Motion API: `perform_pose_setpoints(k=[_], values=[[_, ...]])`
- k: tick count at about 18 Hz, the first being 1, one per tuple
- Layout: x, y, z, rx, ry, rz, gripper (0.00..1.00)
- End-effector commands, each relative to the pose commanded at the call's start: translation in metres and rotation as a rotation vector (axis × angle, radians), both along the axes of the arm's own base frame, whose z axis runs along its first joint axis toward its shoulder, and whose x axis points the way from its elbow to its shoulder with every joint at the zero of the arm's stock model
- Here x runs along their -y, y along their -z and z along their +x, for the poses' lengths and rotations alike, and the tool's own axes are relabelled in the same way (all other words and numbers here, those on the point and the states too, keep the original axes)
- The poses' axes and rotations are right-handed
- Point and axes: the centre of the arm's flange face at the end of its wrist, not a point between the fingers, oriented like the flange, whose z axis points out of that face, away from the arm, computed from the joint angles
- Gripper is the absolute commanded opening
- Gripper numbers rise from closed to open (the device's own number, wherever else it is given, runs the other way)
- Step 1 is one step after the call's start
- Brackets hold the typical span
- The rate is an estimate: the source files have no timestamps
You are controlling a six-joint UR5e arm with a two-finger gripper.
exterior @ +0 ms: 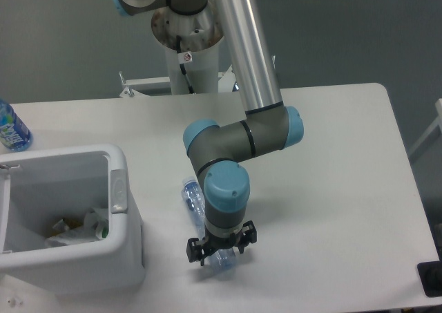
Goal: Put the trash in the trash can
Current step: 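Move the gripper to the clear plastic bottle and grasp it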
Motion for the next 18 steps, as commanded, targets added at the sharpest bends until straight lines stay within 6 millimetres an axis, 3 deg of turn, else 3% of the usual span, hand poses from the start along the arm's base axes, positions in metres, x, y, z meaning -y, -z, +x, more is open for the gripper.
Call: perform_pose_setpoints(k=[1, 3, 6, 14, 18], values=[[0.0, 0.001, 0.0, 0.001, 0.0, -0.001, 0.94], [0.0, 0.001, 0.0, 0.001, 0.0, -0.001, 0.74], [0.0, 0.001, 0.0, 0.001, 0.002, -0.001, 0.66], [0.001, -0.005, 0.001, -0.005, 0.014, 0.003, 0.64], [0.003, -0.018, 0.001, -0.023, 0.048, 0.012, 0.63]])
